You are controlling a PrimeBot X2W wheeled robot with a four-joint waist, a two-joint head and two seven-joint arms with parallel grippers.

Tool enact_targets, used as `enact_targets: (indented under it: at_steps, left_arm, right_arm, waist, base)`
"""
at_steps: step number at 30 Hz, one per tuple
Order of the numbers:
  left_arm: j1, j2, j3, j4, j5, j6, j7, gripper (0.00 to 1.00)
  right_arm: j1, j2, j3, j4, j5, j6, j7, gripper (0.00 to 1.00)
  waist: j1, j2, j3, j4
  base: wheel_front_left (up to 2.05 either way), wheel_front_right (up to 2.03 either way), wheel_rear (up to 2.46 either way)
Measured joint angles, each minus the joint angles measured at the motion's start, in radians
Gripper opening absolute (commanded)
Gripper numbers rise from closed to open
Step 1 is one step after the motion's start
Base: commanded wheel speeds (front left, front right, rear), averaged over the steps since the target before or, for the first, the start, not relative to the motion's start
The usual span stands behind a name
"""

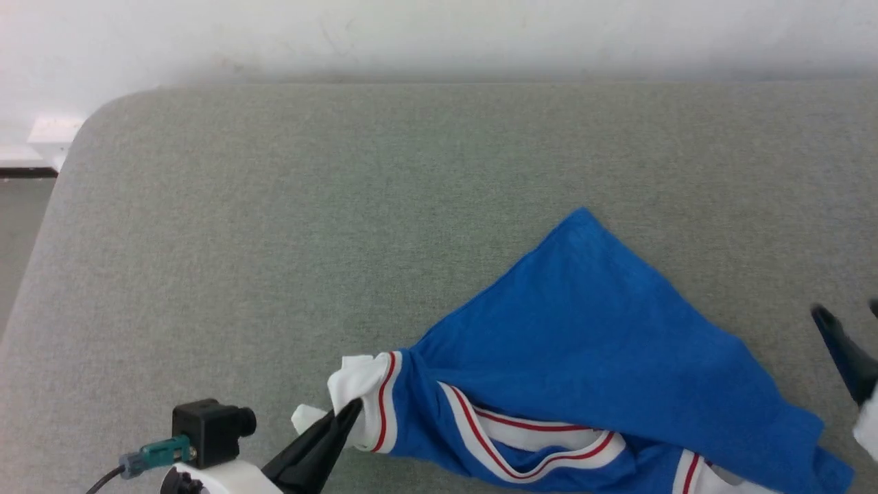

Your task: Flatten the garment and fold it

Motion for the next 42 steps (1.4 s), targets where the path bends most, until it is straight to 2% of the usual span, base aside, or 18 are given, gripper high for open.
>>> enact_targets:
  at_steps: [2,5,13,19,24,25,26,27,30,34,38,42]
  left_arm:
    - [-0.014,-0.008,-0.007,0.003,0.003,-0.01,-0.004,0.0]
    - [-0.037,-0.017,-0.017,0.013,0.005,-0.023,-0.007,0.0]
    - [-0.114,-0.034,-0.041,0.035,0.015,-0.061,-0.005,0.0]
    - [-0.17,-0.059,-0.065,0.065,0.017,-0.088,-0.005,0.0]
    - [-0.21,-0.08,-0.082,0.099,0.02,-0.106,-0.01,0.0]
    - [-0.216,-0.084,-0.086,0.105,0.02,-0.113,-0.012,0.0]
    - [-0.223,-0.087,-0.089,0.111,0.02,-0.114,-0.015,0.0]
    - [-0.228,-0.09,-0.091,0.119,0.02,-0.116,-0.017,0.0]
    - [-0.235,-0.091,-0.095,0.135,0.02,-0.122,-0.022,0.0]
    - [-0.239,-0.091,-0.091,0.153,0.02,-0.123,-0.036,0.0]
    - [-0.258,-0.09,-0.07,0.158,0.04,-0.125,-0.076,0.0]
    - [-0.297,-0.087,-0.022,0.162,0.097,-0.089,-0.143,0.0]
  right_arm:
    - [-0.076,-0.028,0.067,-0.012,-0.013,0.0,0.034,1.0]
    - [-0.207,-0.034,0.16,0.039,-0.033,0.001,0.059,1.0]
    - [-0.531,-0.046,0.416,0.366,-0.11,0.001,0.073,1.0]
    - [-0.676,-0.061,0.524,0.568,-0.126,0.001,0.091,1.0]
    - [-0.729,-0.086,0.58,0.669,-0.123,0.001,0.102,1.0]
    - [-0.734,-0.091,0.591,0.681,-0.117,0.001,0.104,0.96]
    - [-0.742,-0.096,0.601,0.69,-0.11,0.001,0.114,0.42]
    - [-0.753,-0.101,0.609,0.696,-0.097,0.001,0.135,0.0]
    - [-0.78,-0.109,0.632,0.7,-0.061,0.001,0.19,0.0]
    - [-0.787,-0.121,0.646,0.696,-0.042,0.001,0.175,0.0]
    - [-0.775,-0.121,0.652,0.697,-0.018,0.001,0.092,0.0]
    - [-0.754,-0.102,0.633,0.682,0.0,0.001,-0.048,0.0]
  waist:
    - [0.0001,0.0,0.011,0.01]
    - [0.0001,0.0,0.031,0.026]
    - [0.0001,0.0,0.094,0.073]
    - [0.0002,0.0,0.148,0.121]
    - [0.0002,0.0,0.188,0.165]
    - [0.0001,0.0,0.195,0.173]
    - [0.0,0.0,0.201,0.181]
    - [-0.0001,0.0,0.208,0.188]
    - [-0.0002,0.0,0.223,0.205]
    - [-0.0001,0.0,0.224,0.209]
    - [0.0001,0.0,0.205,0.198]
    - [0.0,0.0,0.174,0.17]
  base:
    - [0.0,0.0,0.0]
    - [0.0,0.0,0.0]
    - [0.0,0.0,0.0]
    - [0.0,0.0,0.0]
    - [0.0,0.0,0.0]
    - [0.0,0.0,0.0]
    - [0.0,0.0,0.0]
    - [0.0,0.0,0.0]
    - [0.0,0.0,0.0]
    - [0.0,0.0,0.0]
    - [0.0,0.0,0.0]
    - [0.0,0.0,0.0]
